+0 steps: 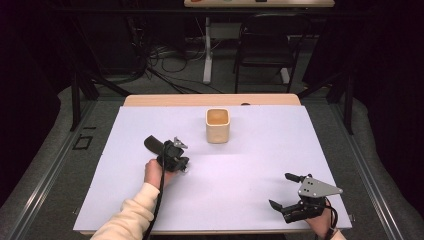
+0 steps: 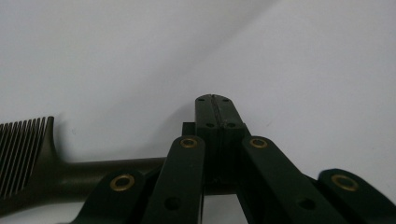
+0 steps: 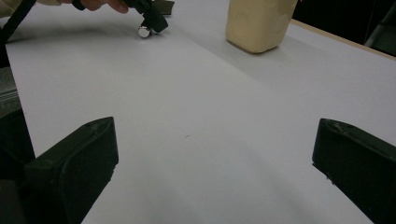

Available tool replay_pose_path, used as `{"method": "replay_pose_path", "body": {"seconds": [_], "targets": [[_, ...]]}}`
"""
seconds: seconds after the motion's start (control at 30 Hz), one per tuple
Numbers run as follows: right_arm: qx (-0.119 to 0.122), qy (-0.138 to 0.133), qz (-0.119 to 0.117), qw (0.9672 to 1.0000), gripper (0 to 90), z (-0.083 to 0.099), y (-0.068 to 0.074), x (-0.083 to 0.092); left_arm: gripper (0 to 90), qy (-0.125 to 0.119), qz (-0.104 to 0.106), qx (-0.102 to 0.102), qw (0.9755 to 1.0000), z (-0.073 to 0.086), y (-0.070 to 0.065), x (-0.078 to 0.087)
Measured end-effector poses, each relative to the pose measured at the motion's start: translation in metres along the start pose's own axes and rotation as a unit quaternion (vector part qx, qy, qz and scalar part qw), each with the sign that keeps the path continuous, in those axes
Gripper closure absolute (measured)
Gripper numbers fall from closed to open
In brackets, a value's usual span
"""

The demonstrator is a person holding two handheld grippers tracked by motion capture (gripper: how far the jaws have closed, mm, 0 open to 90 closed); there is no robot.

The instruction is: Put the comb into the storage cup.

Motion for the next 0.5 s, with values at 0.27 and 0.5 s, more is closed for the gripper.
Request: {"method": "replay_pose_path", "body": {"seconds": [0.27,0.5], "targets": [[0.000,-0.001,0.000,1.0000,0.0,0.000,0.000,0.000,90.0,0.005,-0.002,0.000,1.0000,0.006,0.000,0.005],[0.000,0.000,0.001,1.0000,0.0,0.000,0.000,0.000,90.0,0.012,-0.004,0.003,0.9999,0.012,0.004,0.010]]}}
Point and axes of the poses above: each handheld gripper's, and its own axes: x roughly backward along the jaws, z roughly out of its underside, y roughly to its left, the point moved 5 cm from there along -x, roughly forward along the jaws, and after that the axes turned 5 degrees about -y, right-handed, at the moved point
